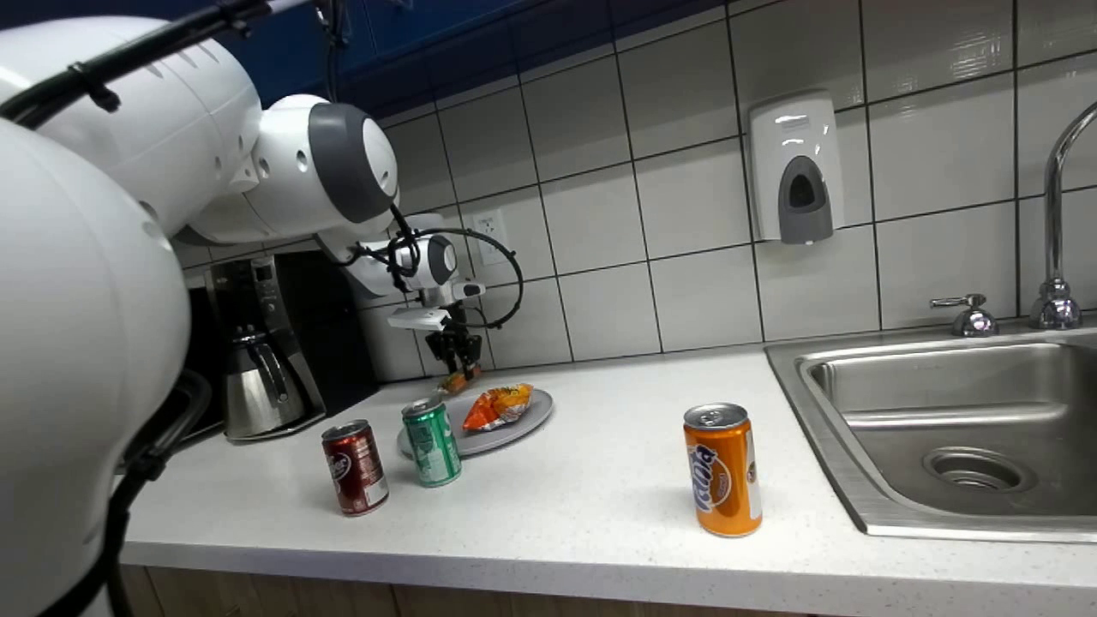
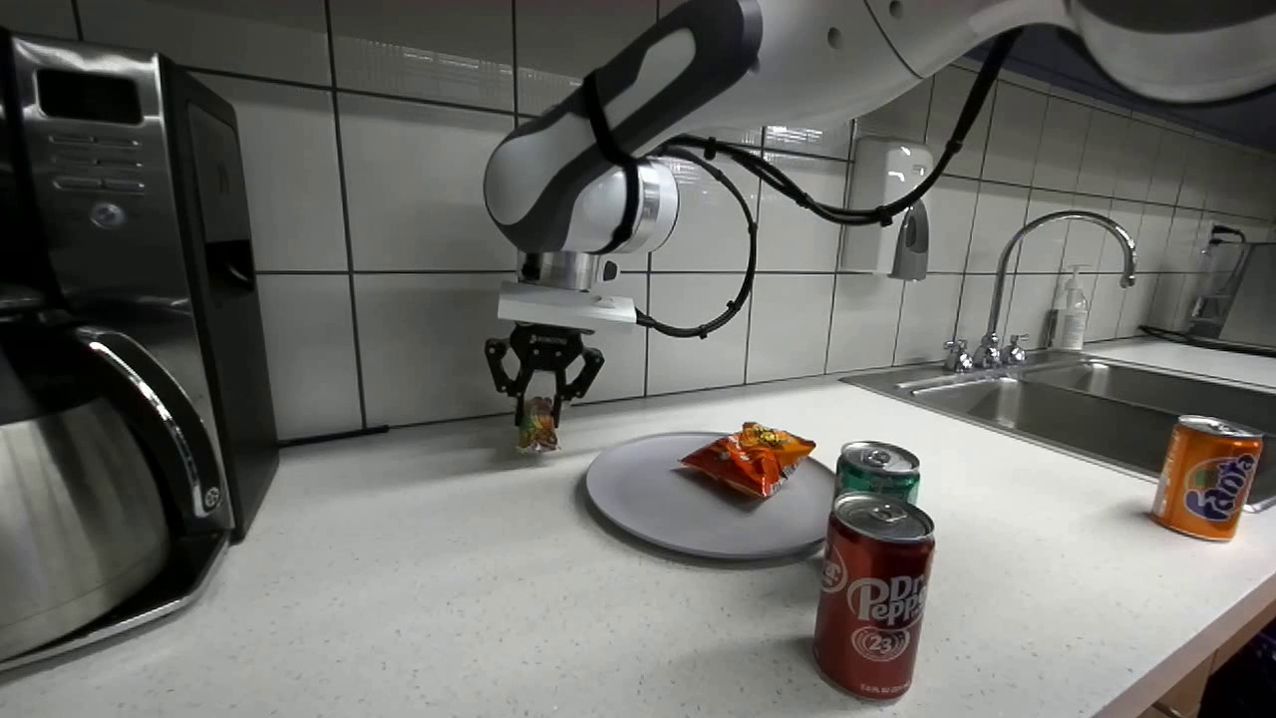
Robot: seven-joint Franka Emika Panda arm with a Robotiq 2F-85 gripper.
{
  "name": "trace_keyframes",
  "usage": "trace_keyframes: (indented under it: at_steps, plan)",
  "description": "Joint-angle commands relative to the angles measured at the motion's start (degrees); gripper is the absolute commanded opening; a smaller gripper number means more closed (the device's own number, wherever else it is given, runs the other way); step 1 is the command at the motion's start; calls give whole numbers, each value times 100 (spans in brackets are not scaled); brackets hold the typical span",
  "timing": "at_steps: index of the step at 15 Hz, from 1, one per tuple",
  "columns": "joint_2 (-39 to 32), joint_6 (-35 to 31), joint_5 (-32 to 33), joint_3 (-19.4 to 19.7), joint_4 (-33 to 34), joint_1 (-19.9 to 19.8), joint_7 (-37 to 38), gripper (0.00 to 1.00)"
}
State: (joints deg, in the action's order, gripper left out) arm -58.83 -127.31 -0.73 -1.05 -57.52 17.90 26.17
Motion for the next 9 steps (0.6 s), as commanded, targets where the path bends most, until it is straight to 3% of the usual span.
trace_keyframes:
  at_steps: [1, 5, 9]
  plan:
    - [-222, 359, -48, -20, 542, -7, -53, 75]
    - [-201, 311, -44, -21, 599, -12, -71, 100]
    - [69, 163, 10, 21, 243, -2, 9, 100]
